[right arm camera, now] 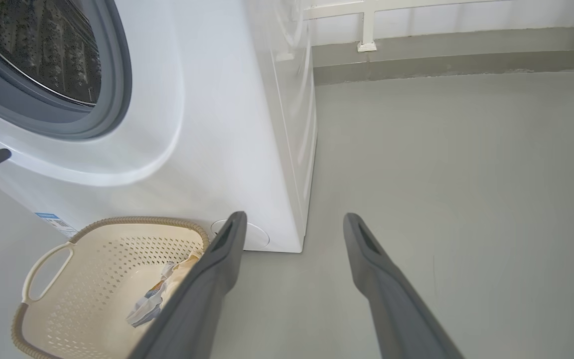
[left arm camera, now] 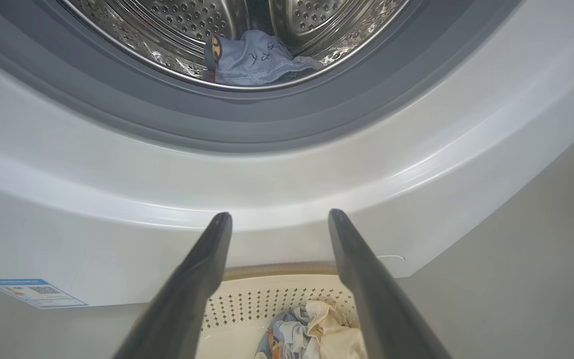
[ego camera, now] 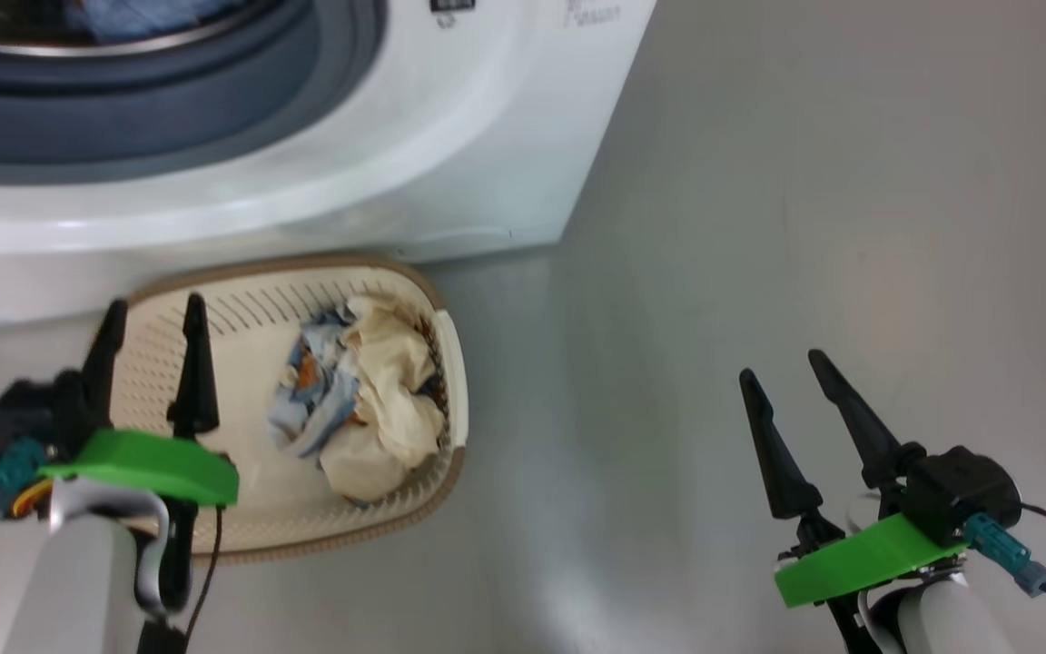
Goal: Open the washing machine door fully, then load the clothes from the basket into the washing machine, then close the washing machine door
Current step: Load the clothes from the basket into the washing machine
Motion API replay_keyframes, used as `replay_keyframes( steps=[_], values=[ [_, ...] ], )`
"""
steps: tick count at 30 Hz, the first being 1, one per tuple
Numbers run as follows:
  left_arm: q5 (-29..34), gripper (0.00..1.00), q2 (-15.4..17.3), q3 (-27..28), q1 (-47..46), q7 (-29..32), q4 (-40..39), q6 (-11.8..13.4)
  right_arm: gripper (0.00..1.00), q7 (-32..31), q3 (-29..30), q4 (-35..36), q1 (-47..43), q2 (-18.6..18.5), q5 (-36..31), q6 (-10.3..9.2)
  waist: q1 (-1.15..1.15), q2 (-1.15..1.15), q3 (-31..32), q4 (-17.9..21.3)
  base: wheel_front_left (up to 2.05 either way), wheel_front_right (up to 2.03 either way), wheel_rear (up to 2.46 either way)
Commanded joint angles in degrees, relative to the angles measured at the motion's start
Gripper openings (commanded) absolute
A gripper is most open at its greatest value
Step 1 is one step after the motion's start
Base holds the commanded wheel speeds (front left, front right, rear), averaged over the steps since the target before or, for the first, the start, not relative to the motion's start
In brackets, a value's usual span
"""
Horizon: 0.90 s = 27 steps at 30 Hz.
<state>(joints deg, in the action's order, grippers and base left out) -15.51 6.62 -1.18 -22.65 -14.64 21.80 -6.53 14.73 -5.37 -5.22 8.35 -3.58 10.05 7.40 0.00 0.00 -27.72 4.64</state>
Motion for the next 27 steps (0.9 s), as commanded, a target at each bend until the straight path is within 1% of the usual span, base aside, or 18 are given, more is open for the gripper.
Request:
replay_keyframes(
  steps=[1, 11, 14, 19, 23, 26, 27],
  values=[
    [-0.17, 1.0, 1.65, 1.46, -2.32, -0.36, 0.1, -0.33, 1.0, 0.27, -1.16, 1.67, 0.8, 0.32, -0.74, 0.09, 0.0, 0.0, -6.92, 2.08, 0.0, 0.0, 0.0],
    [-1.53, 1.0, 1.67, -0.88, -9.71, -0.36, 7.23, -0.91, 1.0, 0.27, -0.62, 3.17, 3.27, 0.63, -1.86, 0.09, 0.0, 0.0, -15.85, 1.01, 0.0, 0.0, 0.0],
    [-3.54, 1.0, 1.9, -4.36, -11.53, -0.36, 10.22, -0.93, 1.0, 0.27, -0.74, 3.4, 3.94, 0.66, -2.24, 0.09, 0.0, 0.0, -18.0, 0.69, 0.0, 0.0, 0.0],
    [-11.26, 1.0, 2.14, -10.96, -15.08, -0.36, 15.16, -0.94, 1.0, 0.27, -0.95, 3.75, 5.08, 0.68, -2.19, 0.09, 0.0, 0.0, -20.37, 0.56, 0.0, 0.0, 0.0],
    [-16.67, 1.0, 3.46, -18.95, -17.13, -0.21, 18.62, -0.95, 1.0, 0.27, -1.16, 3.68, 5.48, 0.69, -2.03, 0.09, 0.0, 0.0, -21.06, 0.71, 0.0, 0.0, 0.0],
    [-21.39, 1.0, 4.19, -23.66, -18.72, 0.24, 21.11, -0.95, 1.0, 0.27, -1.25, 3.6, 5.71, 0.69, -1.92, 0.09, 0.0, 0.0, -21.52, 0.82, 0.0, 0.0, 0.0],
    [-21.39, 1.0, 4.19, -23.66, -18.72, 0.24, 21.11, -0.95, 1.0, 0.27, -1.25, 3.6, 5.71, 0.69, -1.92, 0.09, 0.0, 0.0, -21.52, 0.82, 0.0, 0.0, 0.0]
  ],
)
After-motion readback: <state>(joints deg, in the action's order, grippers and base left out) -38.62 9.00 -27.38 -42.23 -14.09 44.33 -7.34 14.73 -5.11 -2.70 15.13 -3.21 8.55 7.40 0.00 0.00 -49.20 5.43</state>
